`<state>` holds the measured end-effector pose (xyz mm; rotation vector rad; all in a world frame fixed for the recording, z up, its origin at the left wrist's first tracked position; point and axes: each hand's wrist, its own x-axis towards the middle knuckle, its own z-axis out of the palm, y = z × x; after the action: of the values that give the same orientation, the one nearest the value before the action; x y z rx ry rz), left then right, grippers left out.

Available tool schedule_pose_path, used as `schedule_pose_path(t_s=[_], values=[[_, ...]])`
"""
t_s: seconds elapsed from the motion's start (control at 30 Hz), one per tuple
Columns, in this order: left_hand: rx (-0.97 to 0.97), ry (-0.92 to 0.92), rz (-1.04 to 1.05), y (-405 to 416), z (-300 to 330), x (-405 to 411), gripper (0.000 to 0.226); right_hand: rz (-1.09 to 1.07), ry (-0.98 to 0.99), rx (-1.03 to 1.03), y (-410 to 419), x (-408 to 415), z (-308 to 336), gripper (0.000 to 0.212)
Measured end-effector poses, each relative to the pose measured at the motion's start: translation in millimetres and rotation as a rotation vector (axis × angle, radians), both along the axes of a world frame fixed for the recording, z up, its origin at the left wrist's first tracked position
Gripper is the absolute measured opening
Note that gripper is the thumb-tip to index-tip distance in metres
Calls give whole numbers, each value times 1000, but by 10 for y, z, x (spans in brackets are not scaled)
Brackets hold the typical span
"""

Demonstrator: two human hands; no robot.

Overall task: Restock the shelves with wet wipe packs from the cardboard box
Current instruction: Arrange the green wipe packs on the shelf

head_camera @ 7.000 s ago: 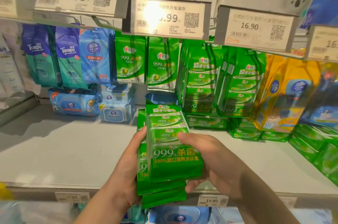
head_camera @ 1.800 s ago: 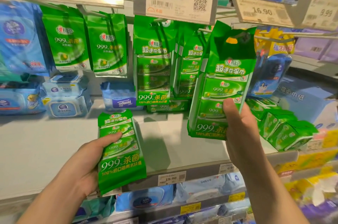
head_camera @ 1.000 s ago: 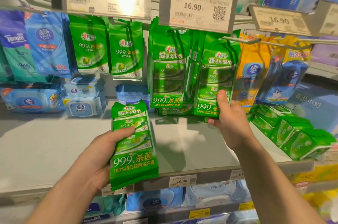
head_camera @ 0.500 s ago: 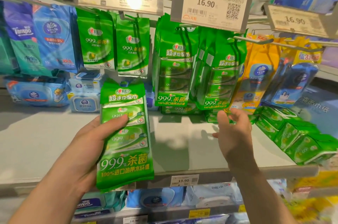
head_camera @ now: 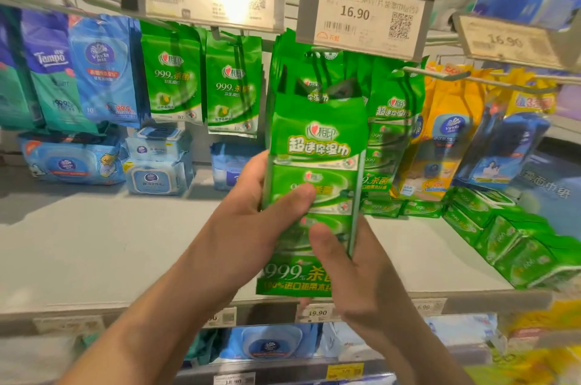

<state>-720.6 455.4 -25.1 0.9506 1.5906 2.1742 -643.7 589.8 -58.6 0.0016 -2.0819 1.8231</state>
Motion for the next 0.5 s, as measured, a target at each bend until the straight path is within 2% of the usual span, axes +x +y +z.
schedule_pose_path(t_s=[0.07, 0.13, 0.2, 0.4, 0.5], values=[[-8, 48, -31, 4, 63, 32, 39, -90, 108, 118, 66, 48, 44, 48], [4, 84, -67, 10, 136, 79, 39, -139, 143, 154, 133, 70, 89, 40], [25, 119, -80, 17, 192, 91, 37, -161, 145, 124, 178, 51, 153, 29], [65, 161, -102, 90, 313, -2, 38, -109, 172, 62, 174, -25, 316, 19], [81, 148, -91, 133, 329, -54, 39, -153, 146, 73, 183, -88, 358, 23]])
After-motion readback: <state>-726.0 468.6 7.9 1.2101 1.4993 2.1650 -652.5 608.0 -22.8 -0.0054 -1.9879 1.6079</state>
